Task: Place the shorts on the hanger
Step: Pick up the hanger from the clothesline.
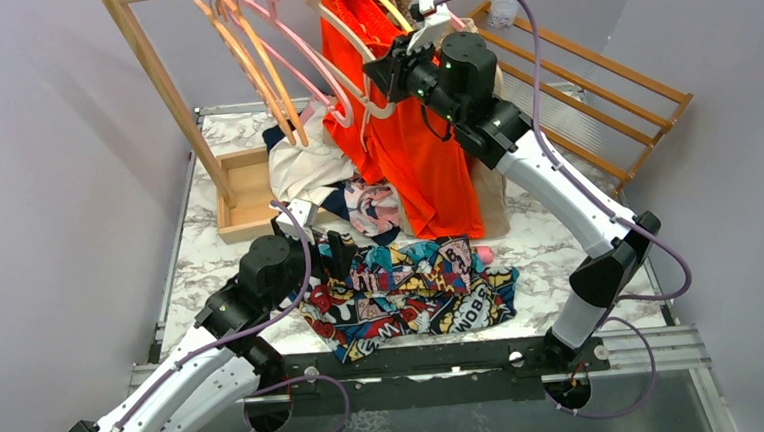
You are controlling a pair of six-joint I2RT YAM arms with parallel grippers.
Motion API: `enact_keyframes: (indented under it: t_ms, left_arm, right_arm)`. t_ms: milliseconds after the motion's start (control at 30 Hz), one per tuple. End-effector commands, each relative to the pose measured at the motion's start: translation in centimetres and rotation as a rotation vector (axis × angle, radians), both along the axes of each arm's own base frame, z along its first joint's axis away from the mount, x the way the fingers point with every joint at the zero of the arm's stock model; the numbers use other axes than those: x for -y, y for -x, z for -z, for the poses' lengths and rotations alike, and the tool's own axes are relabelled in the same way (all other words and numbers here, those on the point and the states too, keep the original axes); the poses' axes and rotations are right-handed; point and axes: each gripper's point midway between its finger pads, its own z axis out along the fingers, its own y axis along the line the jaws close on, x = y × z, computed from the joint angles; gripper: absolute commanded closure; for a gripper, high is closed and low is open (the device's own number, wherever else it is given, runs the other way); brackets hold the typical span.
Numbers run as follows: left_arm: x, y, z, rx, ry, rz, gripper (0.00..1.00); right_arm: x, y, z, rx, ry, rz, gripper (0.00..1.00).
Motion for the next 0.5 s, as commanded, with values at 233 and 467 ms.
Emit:
enact_keyframes:
  t_ms: [233,467]
  left_arm:
    - [0.13,-0.05,-0.32,0.005,0.009,0.006,0.05]
    - [0.13,-0.11,-0.24,0.004,0.006,0.005,0.05]
  right_arm:
    - [1.41,1.79,-3.26,0.083,-0.059,0.01,0.99]
    - [1.72,2.22,-2.92,0.079,-0.052,0.007,0.99]
